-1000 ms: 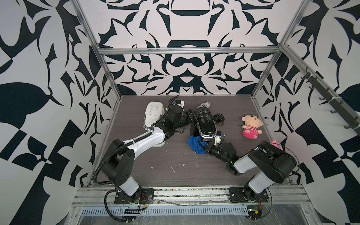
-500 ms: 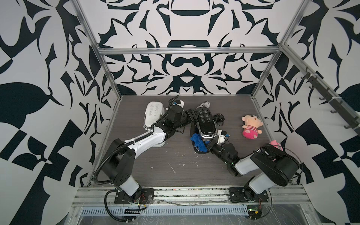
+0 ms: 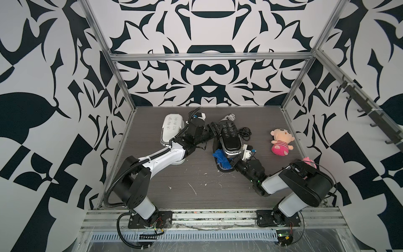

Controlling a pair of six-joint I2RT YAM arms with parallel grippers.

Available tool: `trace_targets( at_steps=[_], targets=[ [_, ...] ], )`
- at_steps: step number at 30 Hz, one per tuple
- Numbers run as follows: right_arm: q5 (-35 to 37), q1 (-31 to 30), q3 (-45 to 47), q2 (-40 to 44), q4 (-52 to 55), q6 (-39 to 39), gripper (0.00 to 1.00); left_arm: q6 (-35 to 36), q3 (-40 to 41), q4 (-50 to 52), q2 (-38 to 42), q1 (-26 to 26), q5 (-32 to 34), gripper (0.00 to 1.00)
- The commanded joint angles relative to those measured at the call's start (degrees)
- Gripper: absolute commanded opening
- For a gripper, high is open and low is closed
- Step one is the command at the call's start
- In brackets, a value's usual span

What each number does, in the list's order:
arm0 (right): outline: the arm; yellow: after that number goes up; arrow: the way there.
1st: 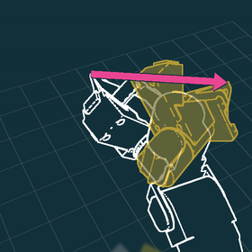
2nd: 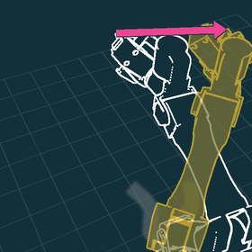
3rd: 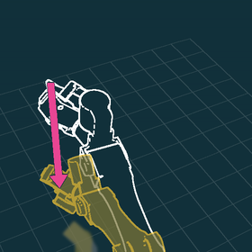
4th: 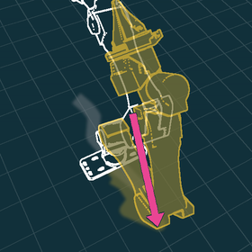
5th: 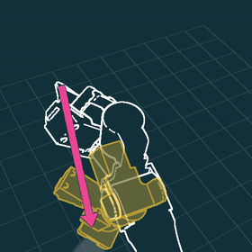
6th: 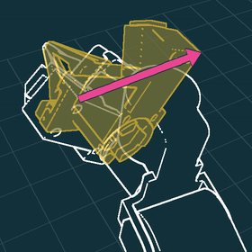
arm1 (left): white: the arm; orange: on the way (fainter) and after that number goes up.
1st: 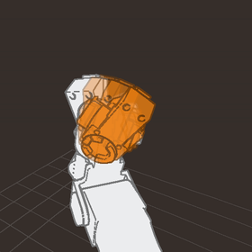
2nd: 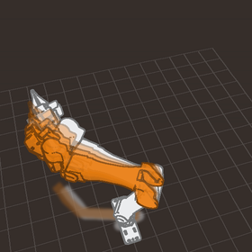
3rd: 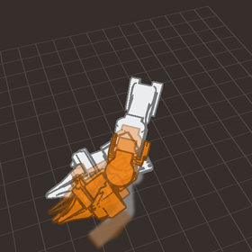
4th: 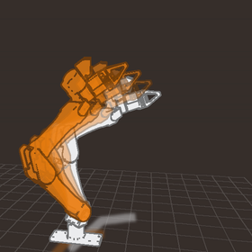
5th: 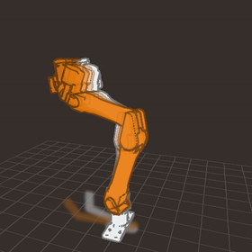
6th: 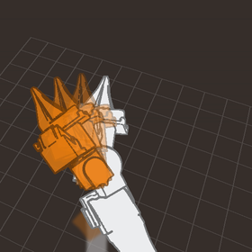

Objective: Wipe the surface of a coffee machine
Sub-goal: Wipe the dirt from the surface of the coffee machine.

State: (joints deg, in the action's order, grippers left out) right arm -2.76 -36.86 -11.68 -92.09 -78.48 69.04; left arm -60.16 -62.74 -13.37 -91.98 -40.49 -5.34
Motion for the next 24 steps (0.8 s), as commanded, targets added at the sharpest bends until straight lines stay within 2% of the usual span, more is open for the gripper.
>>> trace_targets(
  at_steps=[1,7,13,17,24],
  targets=[
    [0.89,-0.23,-1.52,-2.40,-3.44,2.06,0.00,-0.28,4.72,12.94,-2.50,-1.35,-1.31,0.70],
    [-1.28,-0.18,-1.59,-11.77,-3.52,6.41,0.00,0.74,2.81,14.37,-3.14,-1.43,-1.32,0.70],
    [0.77,-0.14,2.62,-14.21,-3.62,8.60,0.00,0.51,2.83,14.33,-2.78,-1.43,-0.82,0.70],
    [0.08,-0.14,1.29,-10.60,-3.60,8.70,0.00,0.81,2.36,14.68,-2.81,-1.46,-0.52,0.70],
    [1.02,-0.14,-0.57,0.88,-3.37,7.35,0.00,1.27,1.27,15.67,-2.90,-1.50,-0.50,0.70]
  ],
)
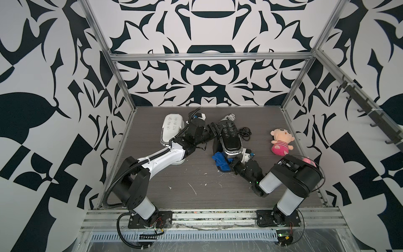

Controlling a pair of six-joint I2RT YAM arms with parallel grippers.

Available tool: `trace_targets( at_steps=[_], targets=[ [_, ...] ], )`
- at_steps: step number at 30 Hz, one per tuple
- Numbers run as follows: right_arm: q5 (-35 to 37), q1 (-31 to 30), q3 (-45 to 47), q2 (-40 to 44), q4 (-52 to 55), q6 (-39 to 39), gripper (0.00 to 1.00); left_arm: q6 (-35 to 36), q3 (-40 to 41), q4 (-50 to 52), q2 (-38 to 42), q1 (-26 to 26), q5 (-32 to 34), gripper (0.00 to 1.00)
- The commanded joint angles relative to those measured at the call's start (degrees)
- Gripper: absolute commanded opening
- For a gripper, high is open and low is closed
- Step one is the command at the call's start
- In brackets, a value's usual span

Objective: Wipe the surface of a coffee machine
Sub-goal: Wipe the dirt from the surface of the coffee machine.

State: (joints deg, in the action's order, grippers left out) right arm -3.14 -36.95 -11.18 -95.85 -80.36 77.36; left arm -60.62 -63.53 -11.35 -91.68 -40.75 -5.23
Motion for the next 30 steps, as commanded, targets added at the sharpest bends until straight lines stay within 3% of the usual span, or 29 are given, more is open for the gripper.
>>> trace_targets(
  at_steps=[1,5,9,11,20,30],
  targets=[
    [1.78,-0.05,-0.68,6.10,-1.10,-1.20,0.00,1.82,1.98,13.79,-3.17,-1.26,-0.61,0.70],
    [1.86,-0.09,-0.62,13.35,8.70,-3.71,0.00,2.03,1.58,15.27,-3.29,-1.20,-0.02,0.70],
    [-1.74,-0.05,-6.83,18.38,34.32,-11.86,0.00,1.84,1.73,14.80,-3.48,-1.25,0.18,0.70],
    [-3.85,-0.01,-8.41,18.89,40.69,-15.24,0.00,1.77,1.49,14.54,-4.04,-1.18,0.06,0.70],
    [-3.89,0.79,-6.06,18.72,49.61,-16.42,0.00,2.83,-0.84,14.74,-4.84,-1.17,-0.15,0.70],
    [-2.64,8.31,-5.28,31.35,64.94,-21.79,0.00,5.31,-2.48,17.67,-3.40,-1.17,1.72,0.70]
  ],
)
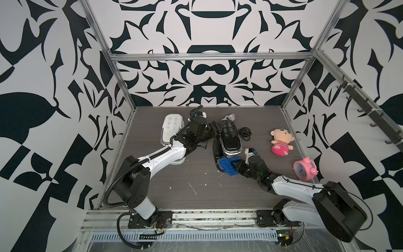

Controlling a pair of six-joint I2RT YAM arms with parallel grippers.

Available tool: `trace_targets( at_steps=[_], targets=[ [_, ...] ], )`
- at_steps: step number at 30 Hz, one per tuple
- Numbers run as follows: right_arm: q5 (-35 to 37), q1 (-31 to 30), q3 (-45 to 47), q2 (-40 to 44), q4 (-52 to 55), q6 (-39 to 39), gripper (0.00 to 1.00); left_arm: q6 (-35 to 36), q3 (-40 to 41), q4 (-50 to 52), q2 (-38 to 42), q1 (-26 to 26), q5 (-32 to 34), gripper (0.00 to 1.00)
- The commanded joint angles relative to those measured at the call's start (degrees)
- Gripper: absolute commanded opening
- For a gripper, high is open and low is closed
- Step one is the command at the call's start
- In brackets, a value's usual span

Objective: Wipe the surface of a coffee machine
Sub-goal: Wipe the dirt from the surface of the coffee machine.

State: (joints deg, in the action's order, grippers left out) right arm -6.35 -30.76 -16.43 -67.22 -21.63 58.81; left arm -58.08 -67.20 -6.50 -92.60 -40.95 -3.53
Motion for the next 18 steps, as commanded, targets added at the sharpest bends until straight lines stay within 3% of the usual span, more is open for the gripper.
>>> trace_targets(
  at_steps=[1,8,18],
  targets=[
    [0.39,2.82,0.07,3.68,6.67,-3.30,0.00,2.78,1.12,12.98,-2.49,-0.97,-0.30,0.70],
    [0.21,-0.19,-1.76,6.31,5.51,-2.51,0.00,1.49,0.58,12.92,-2.39,-1.06,-2.15,0.70],
    [-2.49,-8.82,-6.96,-11.16,-10.64,-0.14,0.00,1.30,0.23,13.49,-2.84,-1.06,-1.55,0.70]
  ],
)
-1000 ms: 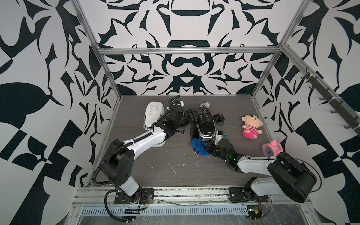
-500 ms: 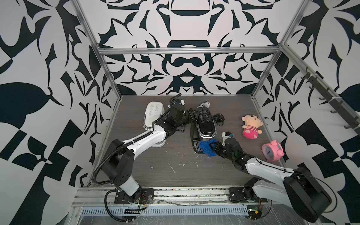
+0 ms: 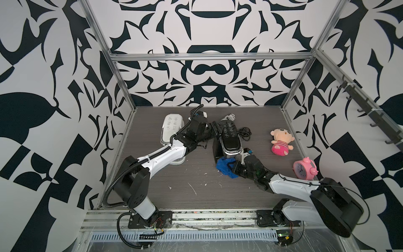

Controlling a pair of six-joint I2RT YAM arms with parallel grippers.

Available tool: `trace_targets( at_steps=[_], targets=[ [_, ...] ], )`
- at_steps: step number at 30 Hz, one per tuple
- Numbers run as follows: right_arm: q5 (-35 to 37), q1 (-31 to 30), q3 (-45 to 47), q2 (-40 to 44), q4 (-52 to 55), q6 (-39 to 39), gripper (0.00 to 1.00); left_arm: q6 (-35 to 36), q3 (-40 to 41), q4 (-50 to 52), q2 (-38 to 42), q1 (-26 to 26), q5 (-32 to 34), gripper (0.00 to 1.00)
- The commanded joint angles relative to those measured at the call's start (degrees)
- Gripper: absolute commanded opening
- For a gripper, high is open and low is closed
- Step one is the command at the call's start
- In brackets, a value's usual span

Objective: Wipe the surface of a coffee machine
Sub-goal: Wipe the dirt from the surface of the coffee machine.

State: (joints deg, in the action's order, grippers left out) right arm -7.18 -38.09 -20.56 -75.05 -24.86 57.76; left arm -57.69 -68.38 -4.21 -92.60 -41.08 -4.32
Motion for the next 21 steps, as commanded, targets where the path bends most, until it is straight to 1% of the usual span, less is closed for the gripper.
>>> trace_targets(
  at_steps=[1,3,5,8,11,14,17,19,21],
  targets=[
    [-1.99,-1.55,-2.60,-5.09,-10.09,1.84,0.00,1.07,1.35,11.30,-2.85,-0.93,-0.66,0.71],
    [-1.18,-1.18,-0.82,-6.46,-14.79,4.28,0.00,1.41,0.85,11.95,-3.18,-0.93,-0.16,0.71],
    [-0.38,-0.35,0.33,-6.12,-15.10,3.98,0.00,1.70,0.45,12.21,-3.48,-0.93,0.14,0.71],
    [-1.30,2.30,0.76,-4.21,-10.05,1.79,0.00,1.44,0.35,11.90,-3.90,-0.93,-0.20,0.71],
    [-2.25,7.31,4.29,0.79,-8.04,1.10,0.00,1.27,0.31,11.85,-4.08,-0.93,-0.99,0.71],
    [-1.10,11.51,4.89,8.10,1.70,-1.76,0.00,1.16,0.76,11.85,-3.67,-0.93,-1.35,0.71],
    [0.02,11.49,2.53,13.17,9.30,-4.66,0.00,1.31,1.36,11.94,-2.88,-0.93,-1.35,0.71],
    [-0.41,10.36,2.10,15.04,9.23,-3.85,0.00,1.65,1.24,12.20,-2.55,-0.93,-0.99,0.71],
    [0.82,7.87,2.19,16.91,8.28,-2.06,0.00,1.77,0.98,12.38,-2.33,-0.93,-0.88,0.71]
  ],
)
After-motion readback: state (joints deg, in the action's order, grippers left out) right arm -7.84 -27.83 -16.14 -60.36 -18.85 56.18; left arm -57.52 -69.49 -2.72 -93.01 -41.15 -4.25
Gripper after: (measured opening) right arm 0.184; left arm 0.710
